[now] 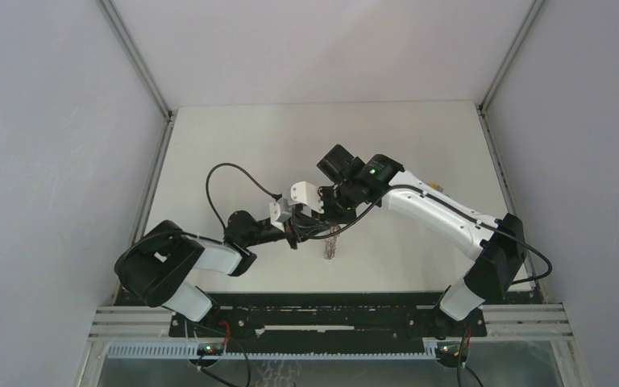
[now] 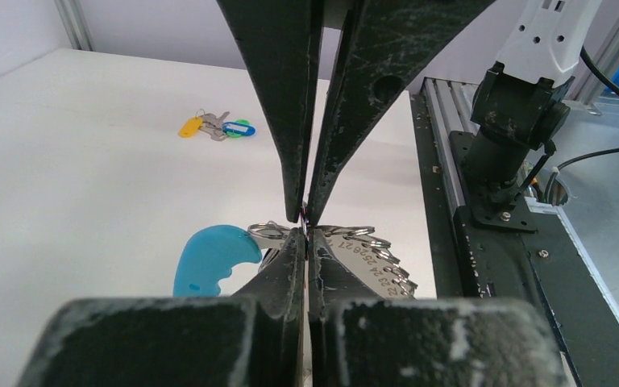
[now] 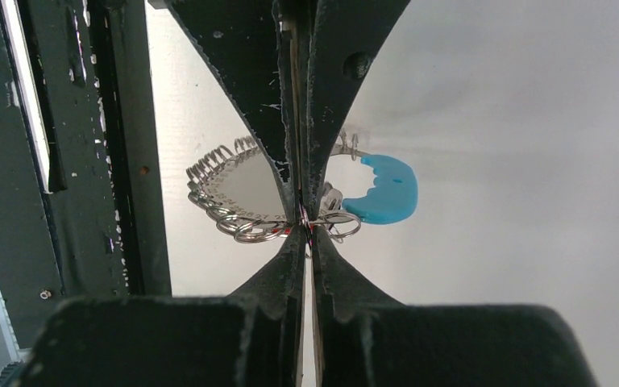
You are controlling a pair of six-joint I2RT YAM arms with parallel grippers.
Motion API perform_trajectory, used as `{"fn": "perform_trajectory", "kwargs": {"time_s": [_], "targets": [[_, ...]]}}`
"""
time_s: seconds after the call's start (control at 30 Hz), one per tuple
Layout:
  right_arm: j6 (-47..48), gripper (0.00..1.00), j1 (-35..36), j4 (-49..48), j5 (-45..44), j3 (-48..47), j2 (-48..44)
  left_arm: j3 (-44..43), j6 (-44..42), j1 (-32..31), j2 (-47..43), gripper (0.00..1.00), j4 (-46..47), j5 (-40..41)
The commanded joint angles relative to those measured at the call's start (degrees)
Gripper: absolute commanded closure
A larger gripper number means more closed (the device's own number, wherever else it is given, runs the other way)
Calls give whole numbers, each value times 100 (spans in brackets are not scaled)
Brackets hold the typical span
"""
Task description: Put the keys on the keyring
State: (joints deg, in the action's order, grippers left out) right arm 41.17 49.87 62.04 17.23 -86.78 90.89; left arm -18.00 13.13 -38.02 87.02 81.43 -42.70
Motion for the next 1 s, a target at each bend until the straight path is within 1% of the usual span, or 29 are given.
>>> {"fn": "perform_trajectory", "kwargs": {"time_s": [0.0, 0.1, 0.17, 0.2, 0.33, 0.43, 0.57, 0.8, 0.97], "targets": [[47, 100, 87, -48, 6, -109, -37, -124, 75, -30, 3, 100, 242, -27], [63, 99, -29, -221, 179, 90, -312, -66, 45, -30, -53, 100, 241, 60], [79, 90, -147, -450, 351, 311, -577, -48, 37, -30, -89, 100, 242, 76], [96, 87, -216, -590, 443, 500, -766, -42, 40, -30, -96, 100, 242, 91], [248, 81, -585, -997, 1102, 1013, -1187, -35, 41, -30, -134, 100, 246, 112], [412, 81, -920, -1470, 1832, 1507, -1467, -34, 56, -31, -148, 100, 246, 97], [470, 80, -1273, -2265, 2365, 2124, -1670, -46, 76, -30, -160, 100, 242, 60], [471, 80, -1423, -2831, 2915, 2419, -1548, -44, 85, -30, -204, 100, 244, 35], [471, 80, -1469, -2991, 3195, 2491, -1382, -36, 84, -30, -223, 100, 244, 16]]}}
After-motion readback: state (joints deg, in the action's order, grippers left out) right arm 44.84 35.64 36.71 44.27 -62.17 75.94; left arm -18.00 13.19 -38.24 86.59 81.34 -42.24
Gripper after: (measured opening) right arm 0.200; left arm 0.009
